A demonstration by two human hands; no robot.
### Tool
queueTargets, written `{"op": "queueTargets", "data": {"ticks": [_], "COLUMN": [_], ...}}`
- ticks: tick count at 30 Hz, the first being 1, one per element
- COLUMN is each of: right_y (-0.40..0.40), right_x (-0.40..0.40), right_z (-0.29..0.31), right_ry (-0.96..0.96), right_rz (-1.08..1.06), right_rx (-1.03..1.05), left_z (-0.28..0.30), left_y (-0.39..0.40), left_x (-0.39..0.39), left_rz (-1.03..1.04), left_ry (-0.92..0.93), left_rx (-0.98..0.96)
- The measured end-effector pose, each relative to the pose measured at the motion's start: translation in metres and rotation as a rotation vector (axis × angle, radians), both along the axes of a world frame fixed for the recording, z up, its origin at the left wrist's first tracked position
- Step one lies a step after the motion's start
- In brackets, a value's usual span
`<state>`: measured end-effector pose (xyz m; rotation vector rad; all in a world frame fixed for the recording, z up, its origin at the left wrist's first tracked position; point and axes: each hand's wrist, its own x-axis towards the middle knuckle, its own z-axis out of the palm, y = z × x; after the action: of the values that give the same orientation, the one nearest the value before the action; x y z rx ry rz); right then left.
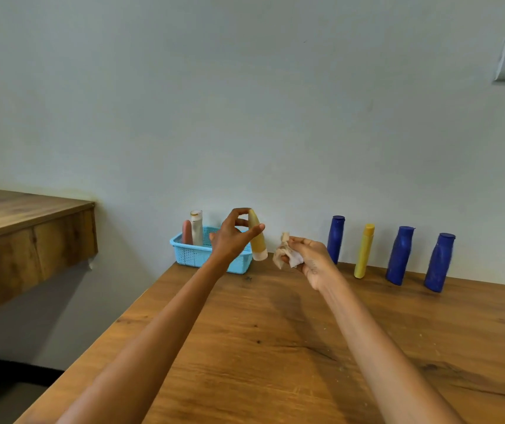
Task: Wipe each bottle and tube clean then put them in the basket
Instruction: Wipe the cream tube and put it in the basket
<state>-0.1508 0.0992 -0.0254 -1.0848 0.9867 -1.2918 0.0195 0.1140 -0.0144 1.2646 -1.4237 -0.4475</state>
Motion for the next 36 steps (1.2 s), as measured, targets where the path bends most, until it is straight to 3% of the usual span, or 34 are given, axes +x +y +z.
{"op": "queueTargets", "data": {"ticks": [5,8,12,18,36], "right_y": [-0.013,-0.021,-0.031,-0.046,-0.069], "right_x": [0.030,0.050,0.075,0.102,0.122], "right_z": [0.017,0.034,0.046,0.038,0.013], "right_ry": [0.019,-0.009,-0.016,0.021,0.072], "right_rz": [0.062,0.099,0.130,0.116,0.085], "right_rx": [-0.066,-0.111,-0.133,-0.106,-0.056], "left_z": [0.052,0.075,0.073,0.058,0.012], "left_y": [-0.016,-0.029,-0.041,-0.059,-0.075], "left_x": [0.066,0.099,0.120,0.134,0.150], "left_rz": [-0.027,0.093,0.170,0.240,0.219], "left_ry": [-0.137,-0.376,-0.624,-0.845,-0.813], "left_rx": [0.015,0.098,0.197,0.275,0.440]}}
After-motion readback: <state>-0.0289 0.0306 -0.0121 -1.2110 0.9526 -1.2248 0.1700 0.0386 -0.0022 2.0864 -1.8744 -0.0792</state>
